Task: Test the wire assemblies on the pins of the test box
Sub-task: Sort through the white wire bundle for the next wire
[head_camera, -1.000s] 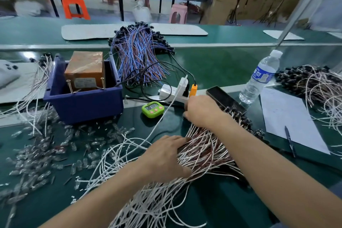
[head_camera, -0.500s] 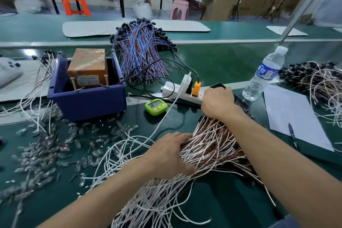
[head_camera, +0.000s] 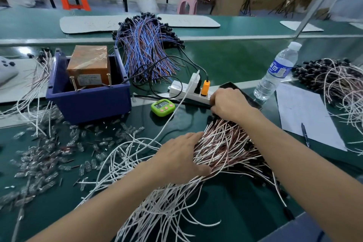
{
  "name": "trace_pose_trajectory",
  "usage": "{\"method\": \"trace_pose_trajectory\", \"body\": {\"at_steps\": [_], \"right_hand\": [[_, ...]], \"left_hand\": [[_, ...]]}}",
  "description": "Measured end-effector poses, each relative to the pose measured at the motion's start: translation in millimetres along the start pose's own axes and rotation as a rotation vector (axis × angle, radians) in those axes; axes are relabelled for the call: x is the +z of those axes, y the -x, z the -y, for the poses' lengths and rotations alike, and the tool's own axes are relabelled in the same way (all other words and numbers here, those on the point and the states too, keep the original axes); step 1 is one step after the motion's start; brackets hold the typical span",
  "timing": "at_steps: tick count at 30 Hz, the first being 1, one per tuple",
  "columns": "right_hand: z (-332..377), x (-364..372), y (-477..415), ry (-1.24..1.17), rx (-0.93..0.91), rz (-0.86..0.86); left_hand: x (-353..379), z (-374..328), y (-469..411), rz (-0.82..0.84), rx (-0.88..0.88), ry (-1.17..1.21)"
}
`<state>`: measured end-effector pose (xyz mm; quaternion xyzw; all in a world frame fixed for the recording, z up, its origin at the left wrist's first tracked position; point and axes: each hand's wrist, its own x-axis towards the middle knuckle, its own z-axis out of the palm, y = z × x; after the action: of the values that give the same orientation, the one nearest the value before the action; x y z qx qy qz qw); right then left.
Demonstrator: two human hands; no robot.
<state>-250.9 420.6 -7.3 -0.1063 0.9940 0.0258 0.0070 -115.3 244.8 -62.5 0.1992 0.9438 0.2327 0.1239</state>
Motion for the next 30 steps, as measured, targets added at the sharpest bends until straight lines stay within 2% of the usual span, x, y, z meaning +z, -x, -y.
{"method": "trace_pose_trajectory", "body": {"at_steps": [2,4,9,13,18,20,22,26,30], "right_hand": [[2.5,-5.8,18.8,-0.230,-0.026,-0.052],[2.1,-8.1,44.1,-0.381,-0.094,-0.033],[-18.3,-13.7,101.2,-0.262,-0.206,0.172],[-24.9,-10.6,119.4,-0.213,-0.232,0.155],[2.7,4.9,125.4,-0.352,-0.180,0.135],[9.6,1.9,126.2,-0.284,-0.197,0.170],[18.8,-2.6,127.5,-0.263,-0.227,0.230],[53.0,-15.4,116.7,-0.455,-0.222,0.187],[107.7,-19.4,100.9,-0.869,-0.282,0.054]], "left_hand": [[2.9,-3.9,0.7,0.007,0.032,-0.065],[2.4,-5.4,1.2,0.005,0.037,-0.085],[-7.6,-6.0,1.4,0.008,0.027,0.028],[-5.9,-12.4,1.7,-0.002,0.027,0.000],[-13.9,-9.2,11.4,-0.087,0.028,-0.003],[-21.3,-4.1,14.7,-0.145,0.040,-0.077],[-28.1,0.7,19.7,-0.163,0.001,-0.054],[-46.0,13.5,32.0,-0.281,-0.128,0.242],[-69.5,37.2,53.1,-0.509,-0.200,0.400]]}}
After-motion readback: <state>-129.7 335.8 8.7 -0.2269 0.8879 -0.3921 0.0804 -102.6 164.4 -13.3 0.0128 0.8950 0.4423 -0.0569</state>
